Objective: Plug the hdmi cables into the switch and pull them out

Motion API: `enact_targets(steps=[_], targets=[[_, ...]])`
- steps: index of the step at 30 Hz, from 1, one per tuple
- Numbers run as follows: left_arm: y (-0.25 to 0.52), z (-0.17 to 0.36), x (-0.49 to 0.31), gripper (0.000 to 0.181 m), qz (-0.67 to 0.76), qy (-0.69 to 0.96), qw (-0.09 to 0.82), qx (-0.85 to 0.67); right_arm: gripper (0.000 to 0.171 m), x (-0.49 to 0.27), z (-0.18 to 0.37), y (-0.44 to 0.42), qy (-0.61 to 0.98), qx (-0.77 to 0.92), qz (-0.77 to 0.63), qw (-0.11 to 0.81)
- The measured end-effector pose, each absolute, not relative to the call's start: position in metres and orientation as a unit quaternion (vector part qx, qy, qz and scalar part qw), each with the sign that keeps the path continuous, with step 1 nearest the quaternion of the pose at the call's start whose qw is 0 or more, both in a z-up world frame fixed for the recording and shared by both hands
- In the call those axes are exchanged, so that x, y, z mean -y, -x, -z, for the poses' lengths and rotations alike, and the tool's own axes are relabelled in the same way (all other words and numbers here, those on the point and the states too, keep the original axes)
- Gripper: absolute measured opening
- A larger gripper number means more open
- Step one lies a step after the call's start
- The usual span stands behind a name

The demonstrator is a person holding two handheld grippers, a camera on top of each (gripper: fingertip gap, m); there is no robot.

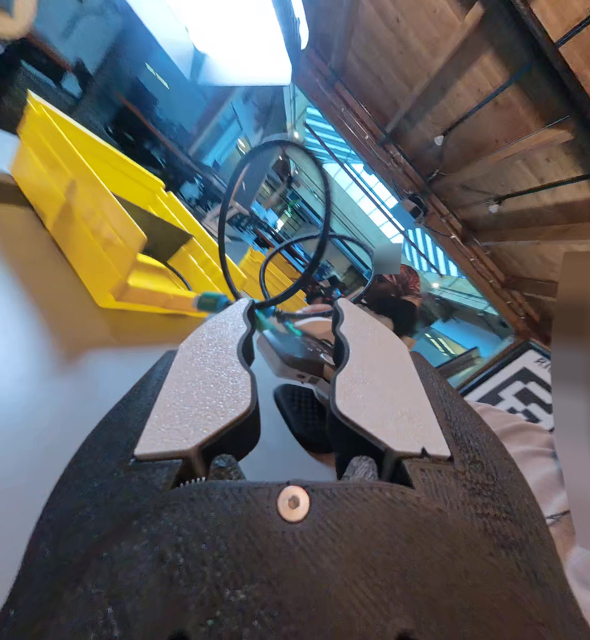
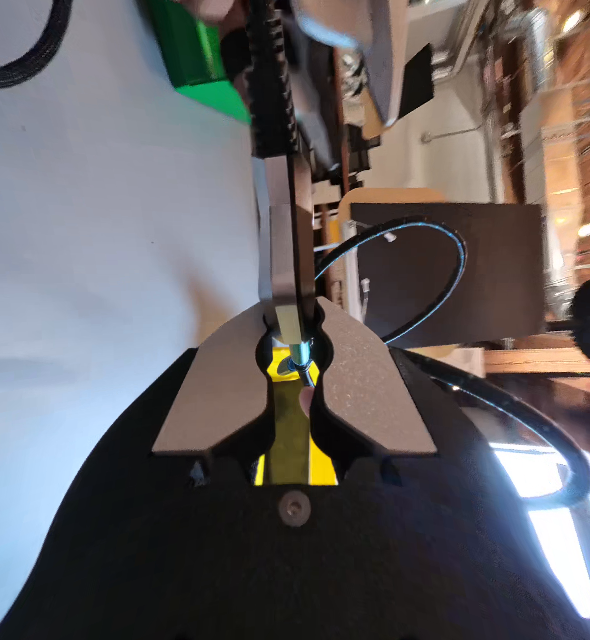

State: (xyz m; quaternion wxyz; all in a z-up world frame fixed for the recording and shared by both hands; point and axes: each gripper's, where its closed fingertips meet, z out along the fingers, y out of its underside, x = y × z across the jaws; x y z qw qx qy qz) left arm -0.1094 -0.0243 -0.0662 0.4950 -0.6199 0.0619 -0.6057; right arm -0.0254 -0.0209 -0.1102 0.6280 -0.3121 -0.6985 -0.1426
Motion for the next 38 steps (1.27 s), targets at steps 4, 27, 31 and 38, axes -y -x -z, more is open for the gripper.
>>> enact_targets(steps=[4, 27, 31, 38], targets=[[0.112, 0.065, 0.037, 0.025, 0.400, 0.661, 0.593, -0.227, 0.018, 0.007, 0.117, 0.020, 0.357, 0.704, 0.124, 0.601], [0.048, 0.092, 0.077, 0.036, 0.101, 0.662, 0.484, -0.564, 0.018, 0.023, 0.179, 0.000, 0.516, 0.775, 0.048, 0.362], [0.043, 0.102, 0.077, 0.043, 0.033, 0.677, 0.425, -0.599, 0.018, 0.030, 0.176, 0.005, 0.535, 0.764, 0.033, 0.359], [0.045, 0.157, 0.054, 0.036, 0.010, 0.683, 0.412, -0.603, 0.018, 0.045, 0.150, 0.009, 0.504, 0.760, -0.029, 0.409]])
